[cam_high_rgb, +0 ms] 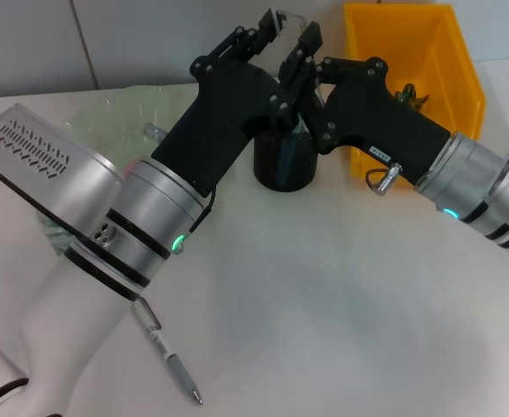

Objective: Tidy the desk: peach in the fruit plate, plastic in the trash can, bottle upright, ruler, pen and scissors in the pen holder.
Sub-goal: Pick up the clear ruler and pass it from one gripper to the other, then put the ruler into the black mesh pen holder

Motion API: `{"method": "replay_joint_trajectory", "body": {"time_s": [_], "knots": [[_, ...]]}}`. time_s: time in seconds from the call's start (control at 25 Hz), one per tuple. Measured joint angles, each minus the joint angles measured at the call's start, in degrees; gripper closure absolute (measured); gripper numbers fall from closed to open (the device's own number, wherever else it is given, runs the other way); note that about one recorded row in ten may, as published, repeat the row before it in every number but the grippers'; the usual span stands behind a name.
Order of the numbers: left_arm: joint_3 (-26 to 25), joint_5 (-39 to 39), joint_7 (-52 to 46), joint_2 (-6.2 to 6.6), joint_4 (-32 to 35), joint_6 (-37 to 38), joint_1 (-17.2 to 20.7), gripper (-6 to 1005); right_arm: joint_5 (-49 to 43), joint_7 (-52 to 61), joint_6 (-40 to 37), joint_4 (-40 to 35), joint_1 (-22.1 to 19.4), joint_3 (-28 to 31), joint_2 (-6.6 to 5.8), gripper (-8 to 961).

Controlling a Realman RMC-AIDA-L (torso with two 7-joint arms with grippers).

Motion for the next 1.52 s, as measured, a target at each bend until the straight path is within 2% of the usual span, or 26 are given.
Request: {"method": "replay_joint_trajectory", "body": {"time_s": [0.4, 0.84, 1.16, 1.32, 1.52], "knots": [[-0.1, 0.1, 0.0, 0.00, -0.3, 0.3, -0.3, 555, 0.2, 0.6, 0.6, -0.1, 0.2, -0.5, -0.05, 937], [0.1, 0.5, 0.0, 0.00, -0.2, 0.5, -0.6, 551, 0.3, 0.7, 0.6, -0.2, -0.3, -0.5, -0.11, 940], [0.8, 2.3, -0.7, 0.01, -0.1, 3.6, 0.0, 197, 0.4, 0.7, 0.5, -0.2, -0.6, 1.5, -0.09, 940], [0.8, 4.2, -2.2, 0.05, 0.1, 4.4, 0.9, 194, 0.4, 0.7, 1.6, -0.2, -0.5, 3.9, -0.09, 930], [-0.2, 10.6, -9.1, 0.57, -0.4, 4.5, 2.6, 193, 0.5, 0.7, 3.8, 0.1, 0.2, 7.0, -0.09, 918]]}}
